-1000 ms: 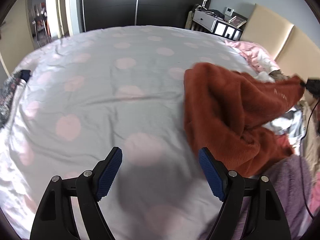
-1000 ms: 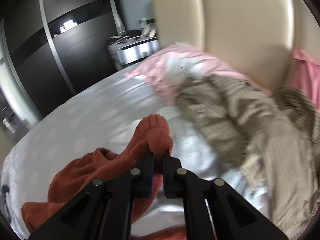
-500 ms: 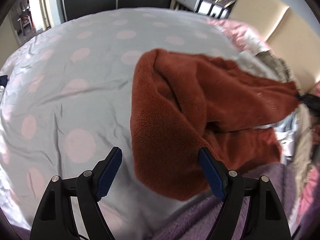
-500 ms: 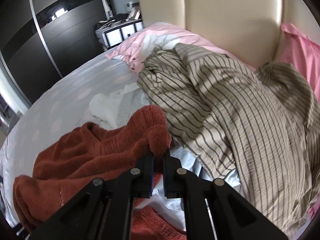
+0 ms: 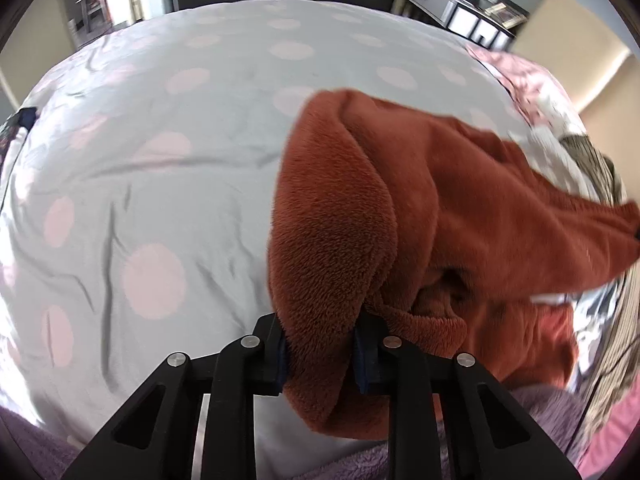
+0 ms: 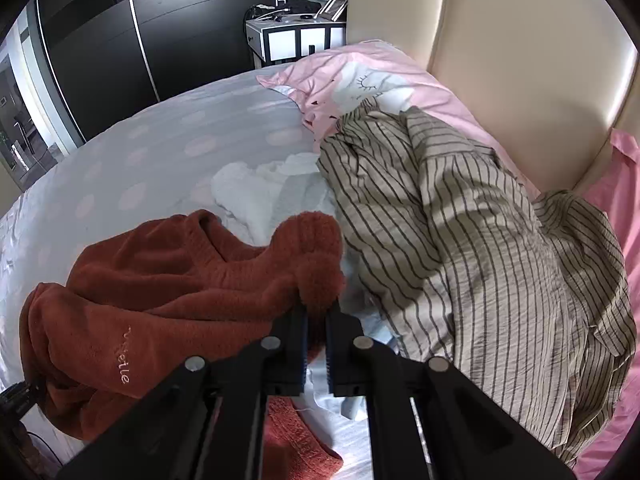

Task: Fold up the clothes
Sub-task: 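Grasp the fleece with the left gripper while the right gripper holds another edge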

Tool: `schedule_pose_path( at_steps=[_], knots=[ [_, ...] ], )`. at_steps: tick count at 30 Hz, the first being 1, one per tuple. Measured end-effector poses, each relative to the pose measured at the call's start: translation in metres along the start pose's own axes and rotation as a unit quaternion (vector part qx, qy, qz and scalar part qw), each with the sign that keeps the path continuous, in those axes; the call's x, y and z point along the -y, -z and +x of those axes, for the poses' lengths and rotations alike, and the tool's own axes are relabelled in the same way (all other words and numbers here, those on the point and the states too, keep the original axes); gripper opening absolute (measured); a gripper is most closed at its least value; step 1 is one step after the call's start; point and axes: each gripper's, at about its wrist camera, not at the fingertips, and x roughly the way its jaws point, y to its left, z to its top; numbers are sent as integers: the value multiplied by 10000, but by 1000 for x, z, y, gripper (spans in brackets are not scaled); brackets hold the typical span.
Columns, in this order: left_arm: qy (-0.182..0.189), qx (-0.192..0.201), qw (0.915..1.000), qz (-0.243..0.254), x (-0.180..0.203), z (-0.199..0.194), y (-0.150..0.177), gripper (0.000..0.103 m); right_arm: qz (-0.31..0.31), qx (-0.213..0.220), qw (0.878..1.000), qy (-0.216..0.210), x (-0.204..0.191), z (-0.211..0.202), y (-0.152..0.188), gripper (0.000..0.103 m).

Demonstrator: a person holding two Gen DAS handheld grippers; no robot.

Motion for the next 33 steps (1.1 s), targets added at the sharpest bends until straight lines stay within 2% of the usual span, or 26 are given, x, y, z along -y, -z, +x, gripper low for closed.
schedule_pose_path(
  at_steps=[5, 10, 12, 16, 18, 21, 22, 25, 28, 30, 33],
  knots=[
    [-86, 585, 9982, -126, -21, -40, -37, 15, -142, 283, 9993, -184, -20, -26, -13, 6],
    [-226, 1359, 9900, -295, -53, -105, -80, 12, -424, 836, 9942, -520, -52, -73, -29, 6],
    [-337, 1771, 9830, -358, -67, -135, -93, 12, -454, 963, 9919, -687, -65, -85, -34, 6],
    [-728, 2740, 9585, -306, -86, -199, -112, 12, -496, 1129, 9863, -1096, -89, -108, -42, 6],
    [-795, 3000, 9503, -234, -89, -216, -118, 12, -583, 1242, 9833, -1192, -100, -116, -44, 6],
    [-761, 2760, 9577, 303, -86, -206, -119, 13, -736, 1314, 9833, -1022, -114, -112, -46, 6],
    [-702, 2569, 9629, 444, -91, -198, -114, 14, -775, 1234, 9852, -903, -117, -105, -43, 6],
    [-426, 1766, 9809, 698, -116, -158, -93, 18, -625, 813, 9928, -624, -109, -75, -33, 6],
    [-72, 961, 9937, 580, -128, -97, -75, 23, -307, 304, 9985, -323, -87, -35, -18, 6],
    [163, 572, 9971, 476, -134, -65, -59, 26, -37, 2, 9999, -123, -67, -11, -5, 6],
    [289, 454, 9978, 396, -140, -43, -37, 41, 349, -328, 9988, 50, -39, 17, 14, 6]
  ],
)
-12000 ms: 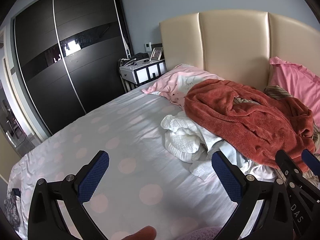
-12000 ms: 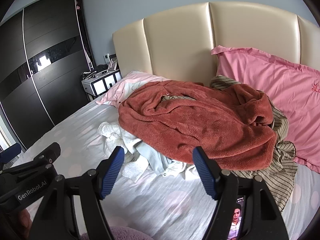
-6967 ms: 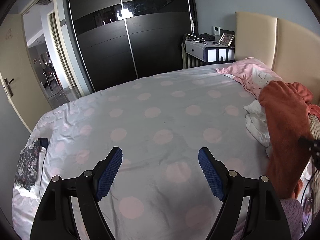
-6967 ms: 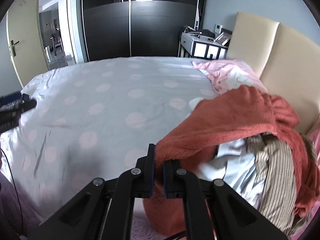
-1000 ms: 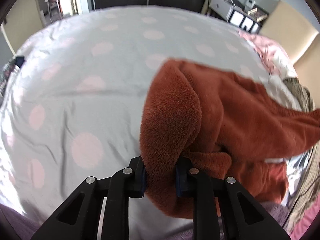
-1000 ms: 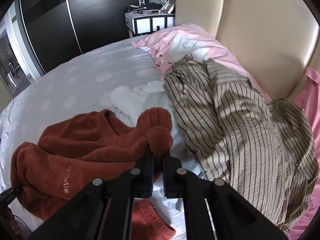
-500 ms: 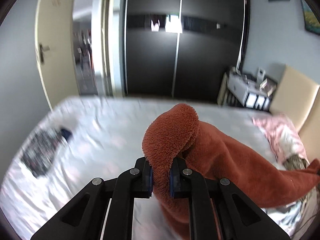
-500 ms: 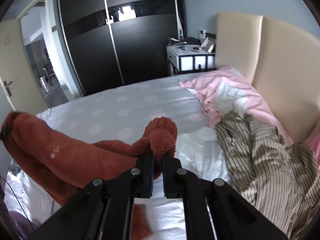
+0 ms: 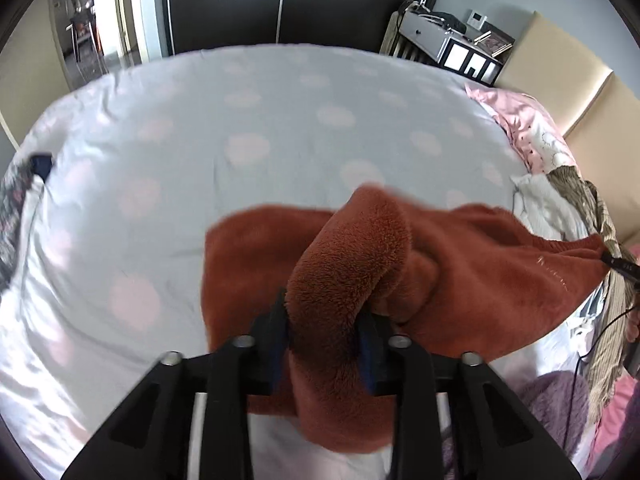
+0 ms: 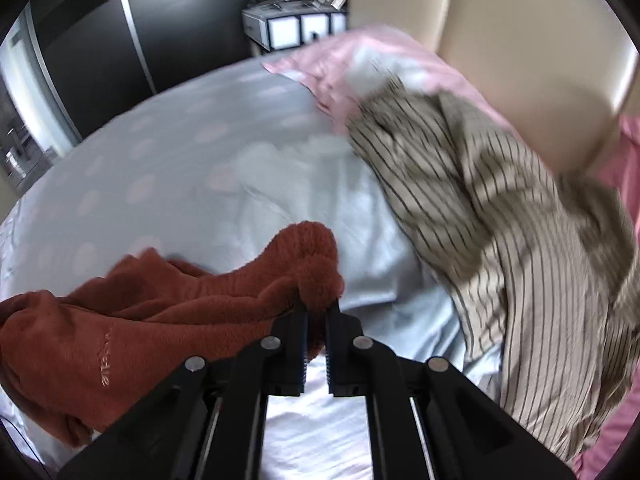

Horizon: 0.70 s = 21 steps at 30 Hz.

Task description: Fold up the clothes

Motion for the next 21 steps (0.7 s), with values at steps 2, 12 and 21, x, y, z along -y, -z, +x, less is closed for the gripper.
schedule_pose_path(
  at_steps=[2, 12, 21],
  knots=[
    [-18, 50, 10000, 31, -3, 1, 10, 48, 240, -180, 9995, 22, 12, 15, 11, 6],
    [93, 18, 9998, 150, 2, -29, 40, 63, 236, -238, 9993, 133, 5, 38, 41, 6],
    [332, -576, 9978, 57, 12, -16, 81, 68, 311, -266, 9991, 63, 9, 36, 45, 6]
  ],
)
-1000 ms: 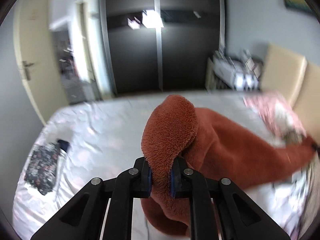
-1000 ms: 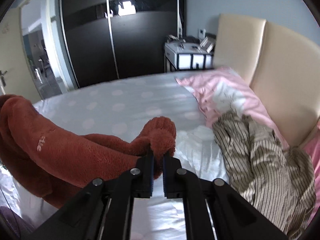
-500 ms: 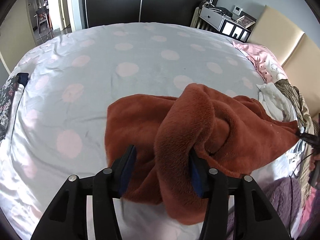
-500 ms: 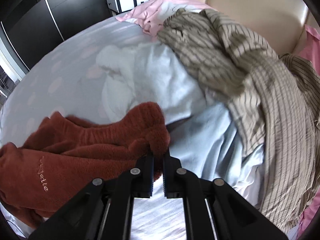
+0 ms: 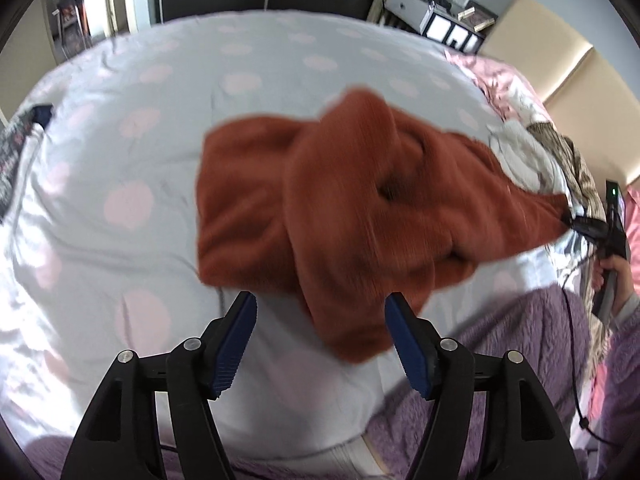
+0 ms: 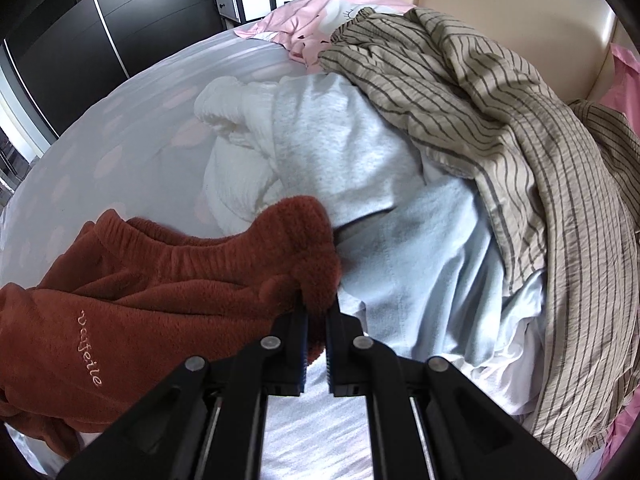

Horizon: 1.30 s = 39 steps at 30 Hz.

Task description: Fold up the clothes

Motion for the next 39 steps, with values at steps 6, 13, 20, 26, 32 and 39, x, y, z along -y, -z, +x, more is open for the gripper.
schedule_pose_path(
  at_steps=[6, 13, 20, 26, 32, 39],
  knots=[
    [-178, -258, 9995, -55, 24, 41, -9, 68, 95, -66, 9999, -35, 6, 1, 1, 6],
    [-759, 39, 9968, -258, 29, 40, -22, 32, 576, 72, 9978, 330, 30, -27, 3, 5],
    [-1399, 498, 9885, 277, 10, -22, -21, 14, 840, 156, 9926, 867, 79, -49, 28, 5],
    [-1818, 496, 9817, 290, -38, -61, -33, 15, 1118, -540, 9907, 553, 105, -25, 45, 6],
    [-1501, 473, 9872, 253, -56, -63, -38, 32, 620, -139, 9975, 322, 92, -51, 37, 10],
    [-1374, 318, 9900, 48, -63, -32, -47, 32, 43, 46, 9996, 292, 77, -85, 24, 15]
  ],
)
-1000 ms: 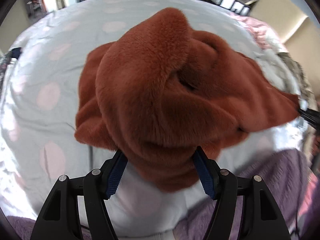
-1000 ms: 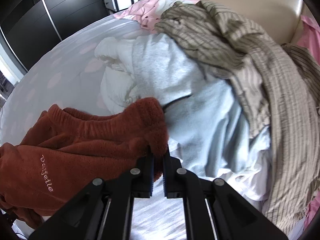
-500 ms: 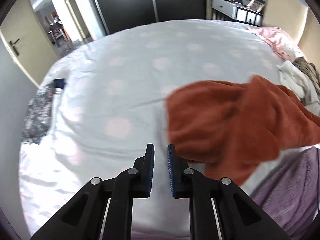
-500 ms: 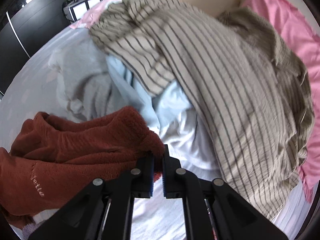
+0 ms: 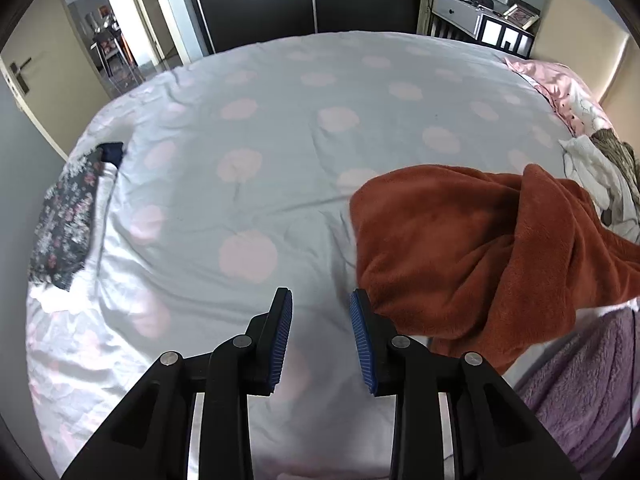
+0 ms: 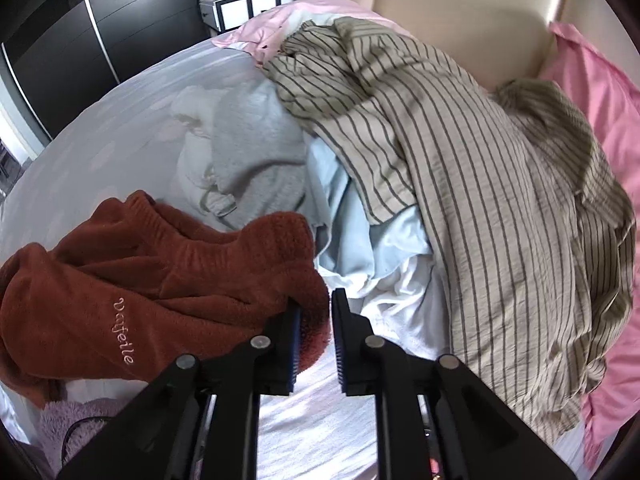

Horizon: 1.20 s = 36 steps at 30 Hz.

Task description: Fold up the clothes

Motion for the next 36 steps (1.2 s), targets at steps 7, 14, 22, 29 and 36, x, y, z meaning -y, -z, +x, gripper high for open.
schedule_pose_path(
  at_steps=[7, 14, 22, 29, 36],
  knots=[
    [223, -186, 9988, -396, 1, 37, -14, 34, -33, -93, 9997, 204, 5, -2, 1, 34],
    [168, -390, 9981, -438, 12, 68, -29, 44, -138, 197, 9995, 225, 0, -15, -17, 37],
    [451, -455, 9958, -651, 18, 90, -39, 50, -615, 139, 9964, -565, -76, 16, -54, 37],
    [559, -573, 9945, -675, 17, 117, -40, 50, -1332, -171, 9854, -1043, -152, 68, -78, 47],
    [618, -824, 9926, -637, 17, 143, -48, 52, -1477, -741, 9785, -1232, -194, 139, -95, 50]
  ],
)
